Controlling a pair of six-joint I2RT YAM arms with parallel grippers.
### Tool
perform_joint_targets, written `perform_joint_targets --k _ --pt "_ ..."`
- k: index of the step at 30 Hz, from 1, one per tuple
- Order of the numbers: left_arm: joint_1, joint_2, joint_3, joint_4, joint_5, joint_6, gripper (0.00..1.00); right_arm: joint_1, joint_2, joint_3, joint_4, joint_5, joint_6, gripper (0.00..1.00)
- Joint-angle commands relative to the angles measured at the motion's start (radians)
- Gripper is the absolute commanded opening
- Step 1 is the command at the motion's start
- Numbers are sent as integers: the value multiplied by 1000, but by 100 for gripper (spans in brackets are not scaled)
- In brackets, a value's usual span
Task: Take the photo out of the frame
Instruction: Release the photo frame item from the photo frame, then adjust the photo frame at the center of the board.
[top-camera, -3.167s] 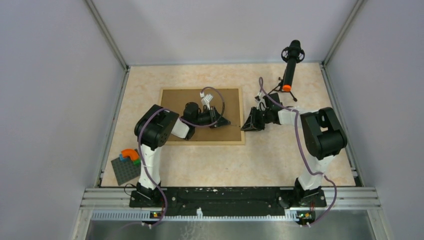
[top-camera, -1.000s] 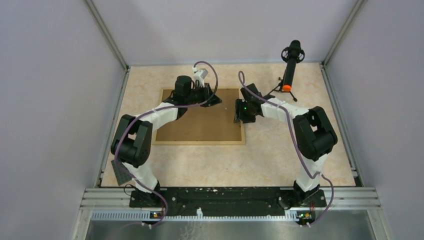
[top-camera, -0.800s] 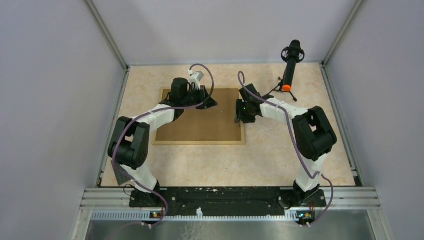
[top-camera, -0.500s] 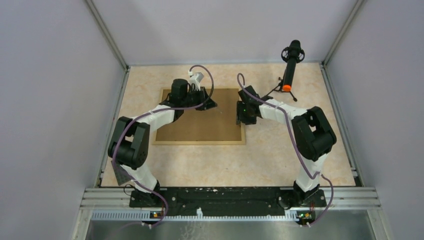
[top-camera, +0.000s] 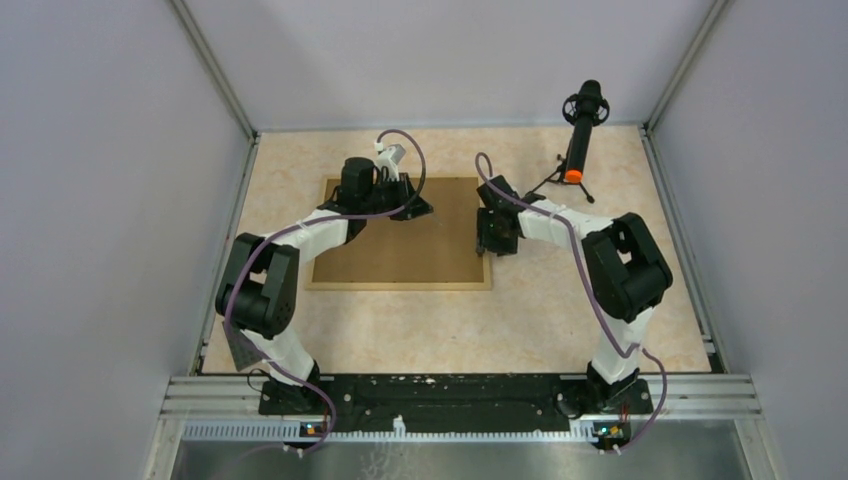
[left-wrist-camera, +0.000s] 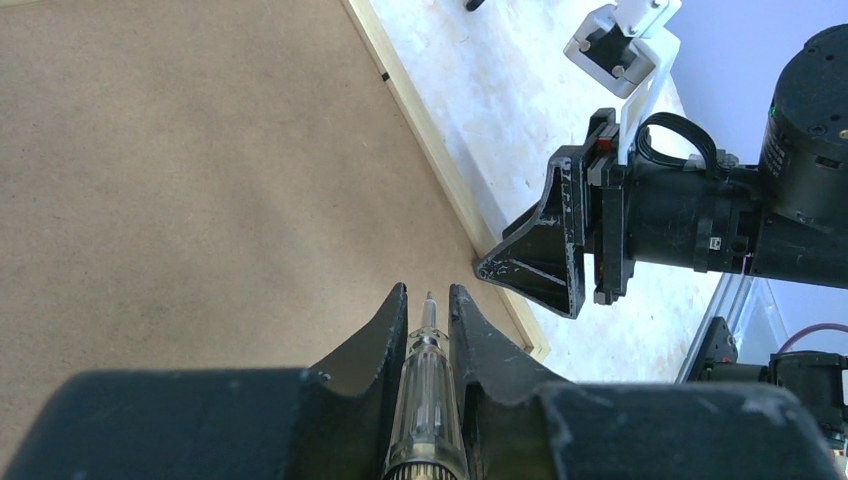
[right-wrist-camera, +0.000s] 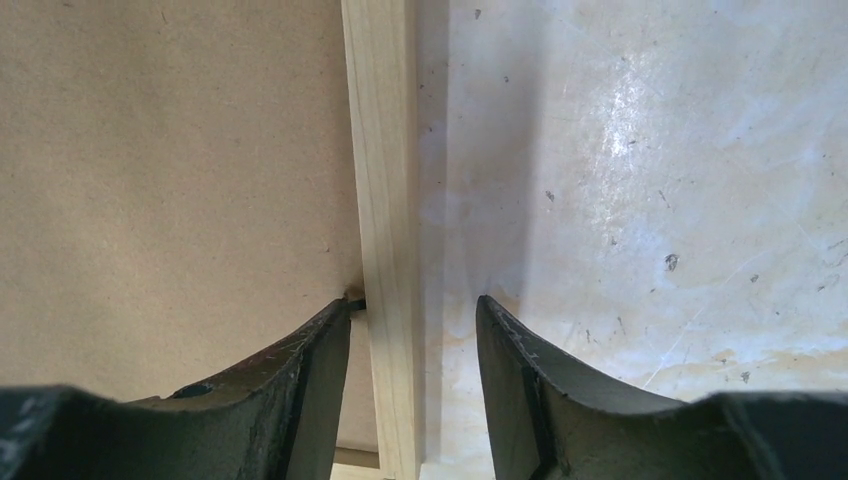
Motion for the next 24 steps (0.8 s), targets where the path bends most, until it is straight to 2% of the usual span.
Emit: perform_joint_targets --k 1,3,6,9,11,13,19,23,24 --pt "4 -32 -3 22 5 -8 0 14 55 33 -29 25 18 49" --pt "4 -32 -3 22 4 -7 0 14 63 33 -26 25 20 47" --pt "4 -31 -6 20 0 -2 0 13 64 33 -33 26 14 38" --pt "6 -29 -6 16 -1 4 0 -3 56 20 -36 -10 6 17" --pt "8 -25 -4 13 2 6 0 -17 48 19 -47 -31 -4 6" --pt "10 -20 -3 11 8 5 0 -27 45 30 -64 -52 -26 0" --pt "10 -4 5 11 27 6 0 -71 10 24 -30 -226 -68 0" --pt "11 3 12 10 36 10 0 -95 -5 -1 6 -273 -82 0" --pt "11 4 13 12 38 10 0 -98 0 8 -6 -272 -87 7"
